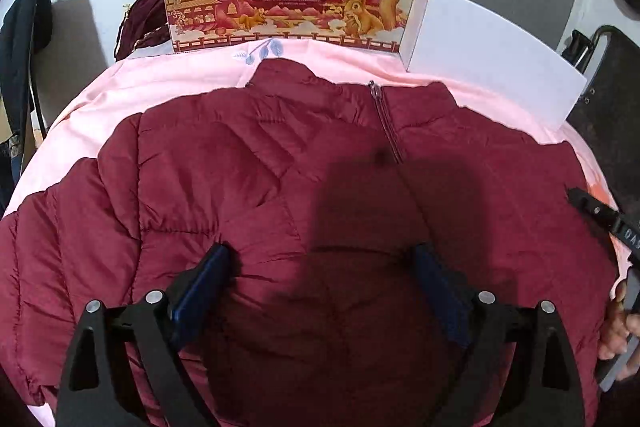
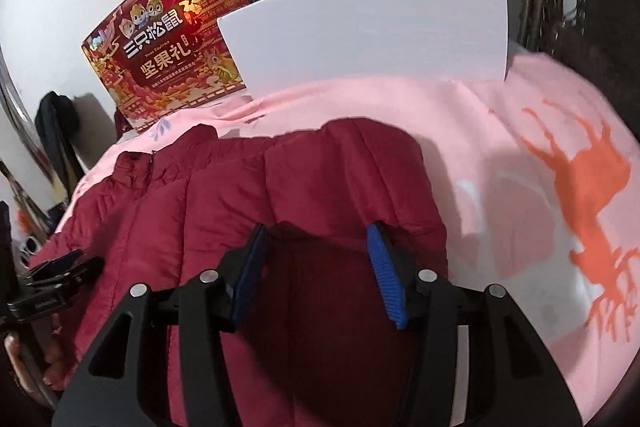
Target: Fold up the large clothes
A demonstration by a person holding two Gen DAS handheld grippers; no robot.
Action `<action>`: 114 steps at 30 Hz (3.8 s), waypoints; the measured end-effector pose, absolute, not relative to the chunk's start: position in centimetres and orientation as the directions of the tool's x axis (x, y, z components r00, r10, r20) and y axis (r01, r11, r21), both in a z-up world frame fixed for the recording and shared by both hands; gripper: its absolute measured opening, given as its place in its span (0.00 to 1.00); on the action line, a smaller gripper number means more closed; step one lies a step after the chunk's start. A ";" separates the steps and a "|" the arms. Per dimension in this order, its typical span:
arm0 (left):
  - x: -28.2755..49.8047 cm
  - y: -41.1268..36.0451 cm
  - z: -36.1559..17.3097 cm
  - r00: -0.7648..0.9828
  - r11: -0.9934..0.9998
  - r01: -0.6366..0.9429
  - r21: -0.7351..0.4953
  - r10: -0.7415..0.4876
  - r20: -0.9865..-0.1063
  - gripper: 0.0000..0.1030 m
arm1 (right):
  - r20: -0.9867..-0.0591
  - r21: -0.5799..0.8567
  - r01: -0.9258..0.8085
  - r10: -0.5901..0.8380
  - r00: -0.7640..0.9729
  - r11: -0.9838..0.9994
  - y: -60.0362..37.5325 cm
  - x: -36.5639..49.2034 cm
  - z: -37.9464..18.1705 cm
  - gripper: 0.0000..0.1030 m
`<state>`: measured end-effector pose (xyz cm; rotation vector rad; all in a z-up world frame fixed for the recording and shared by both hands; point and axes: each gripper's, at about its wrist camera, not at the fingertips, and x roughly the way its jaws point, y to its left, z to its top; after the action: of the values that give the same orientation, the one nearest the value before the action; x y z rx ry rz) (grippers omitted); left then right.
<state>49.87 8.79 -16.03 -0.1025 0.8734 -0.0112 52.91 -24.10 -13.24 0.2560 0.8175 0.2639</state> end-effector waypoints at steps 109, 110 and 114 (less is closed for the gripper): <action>36.7 11.8 -2.2 0.849 0.981 -0.118 0.152 0.179 -0.496 0.21 | -0.727 0.241 -0.166 0.291 0.622 0.956 -23.0 44.4 -13.4 0.96; 37.3 8.9 -3.3 0.845 0.980 -0.055 0.190 0.147 -0.513 0.21 | -0.726 0.246 -0.167 0.295 0.621 0.955 -23.1 44.4 -13.4 0.96; 39.4 0.5 -10.6 0.777 0.951 0.114 0.286 0.094 -0.623 0.23 | -0.717 0.276 -0.170 0.320 0.619 0.946 -23.4 44.4 -13.4 0.96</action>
<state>39.35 0.53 -10.65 0.3194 0.6841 -0.0113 44.41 -23.41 -13.38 0.1884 0.8592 0.2836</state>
